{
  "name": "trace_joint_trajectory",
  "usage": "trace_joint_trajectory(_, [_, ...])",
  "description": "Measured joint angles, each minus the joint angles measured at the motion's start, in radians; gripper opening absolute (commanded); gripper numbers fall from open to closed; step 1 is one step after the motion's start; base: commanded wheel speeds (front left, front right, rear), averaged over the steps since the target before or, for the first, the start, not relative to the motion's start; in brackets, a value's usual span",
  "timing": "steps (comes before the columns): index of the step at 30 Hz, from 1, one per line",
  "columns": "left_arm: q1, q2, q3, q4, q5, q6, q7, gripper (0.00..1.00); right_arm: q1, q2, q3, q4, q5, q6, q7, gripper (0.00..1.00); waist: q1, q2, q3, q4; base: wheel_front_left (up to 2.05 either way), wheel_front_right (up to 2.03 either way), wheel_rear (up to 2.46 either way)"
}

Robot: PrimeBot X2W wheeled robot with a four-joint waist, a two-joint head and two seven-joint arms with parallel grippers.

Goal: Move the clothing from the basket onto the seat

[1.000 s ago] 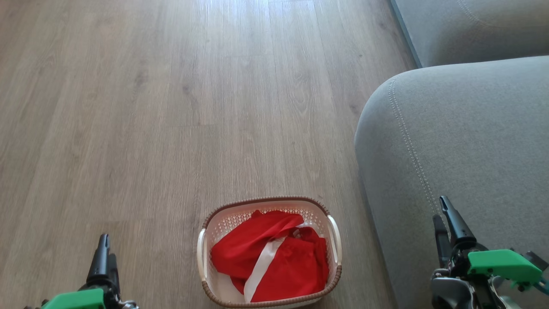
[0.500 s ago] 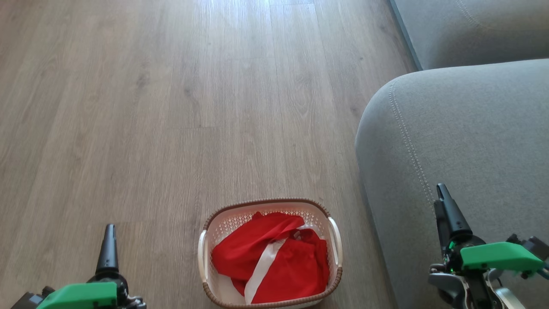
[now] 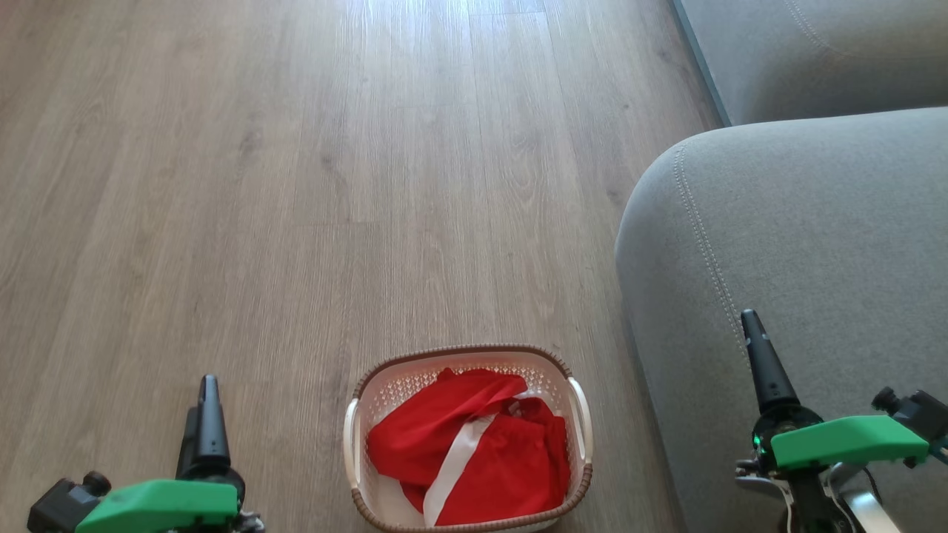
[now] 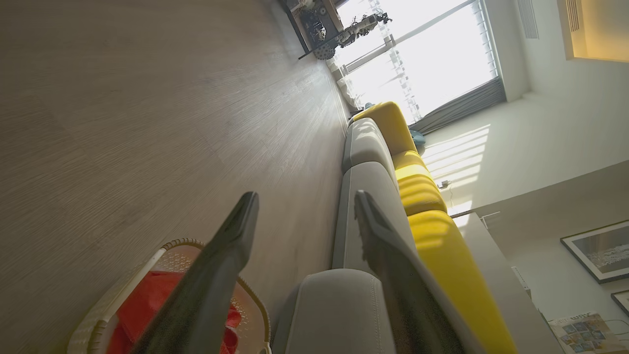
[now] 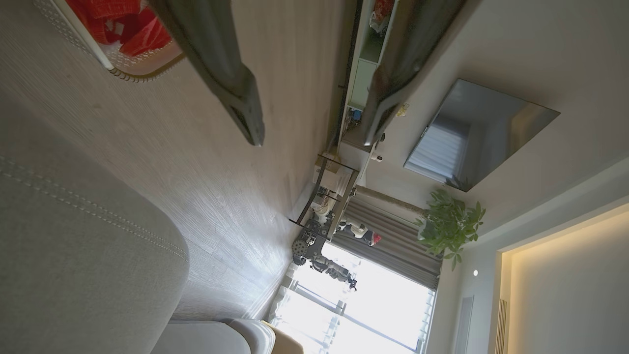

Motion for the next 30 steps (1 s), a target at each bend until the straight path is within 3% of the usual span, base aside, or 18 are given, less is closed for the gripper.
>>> trace_joint_trajectory(30, [0.042, 0.011, -0.060, 0.030, 0.437, 0.027, -0.084, 1.00, 0.009, 0.065, -0.065, 0.008, -0.523, 0.000, -0.008, 1.00, 0.0000, 0.0000, -0.011, 0.005, 0.00, 0.00, 0.00])
